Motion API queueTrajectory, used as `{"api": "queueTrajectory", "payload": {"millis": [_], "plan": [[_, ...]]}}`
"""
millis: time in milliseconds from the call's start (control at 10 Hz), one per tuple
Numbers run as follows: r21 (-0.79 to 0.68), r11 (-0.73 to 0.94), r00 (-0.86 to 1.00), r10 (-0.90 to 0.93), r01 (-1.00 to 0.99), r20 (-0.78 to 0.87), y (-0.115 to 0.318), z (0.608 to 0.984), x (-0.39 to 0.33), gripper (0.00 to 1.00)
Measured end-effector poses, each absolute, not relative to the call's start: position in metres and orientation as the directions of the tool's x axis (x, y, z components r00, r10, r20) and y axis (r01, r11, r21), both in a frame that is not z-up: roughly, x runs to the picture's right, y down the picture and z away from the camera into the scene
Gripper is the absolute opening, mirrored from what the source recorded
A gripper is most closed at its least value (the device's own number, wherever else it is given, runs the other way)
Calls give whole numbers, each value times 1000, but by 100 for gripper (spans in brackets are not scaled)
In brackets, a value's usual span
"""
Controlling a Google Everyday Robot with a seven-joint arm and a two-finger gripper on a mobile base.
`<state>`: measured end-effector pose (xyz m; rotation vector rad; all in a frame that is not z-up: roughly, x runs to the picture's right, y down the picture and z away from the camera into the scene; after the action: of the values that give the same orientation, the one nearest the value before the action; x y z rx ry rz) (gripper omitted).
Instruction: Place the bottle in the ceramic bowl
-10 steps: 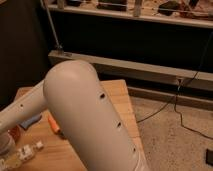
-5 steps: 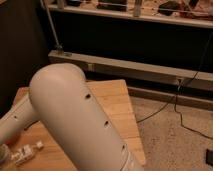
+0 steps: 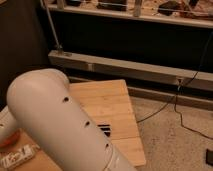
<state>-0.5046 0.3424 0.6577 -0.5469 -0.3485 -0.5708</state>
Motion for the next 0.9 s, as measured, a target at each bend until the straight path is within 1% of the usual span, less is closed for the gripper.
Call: {"api": "queueTrajectory", "payload": {"millis": [600, 700, 800, 900], "plan": [[-427, 703, 819, -431, 568, 379, 340, 675, -501, 65], [-434, 701, 821, -430, 566, 376, 337, 679, -498, 61], [-442, 697, 822, -427, 565, 377, 335, 682, -494, 54], [-450, 690, 819, -417, 567, 393, 335, 683, -492, 43]]}}
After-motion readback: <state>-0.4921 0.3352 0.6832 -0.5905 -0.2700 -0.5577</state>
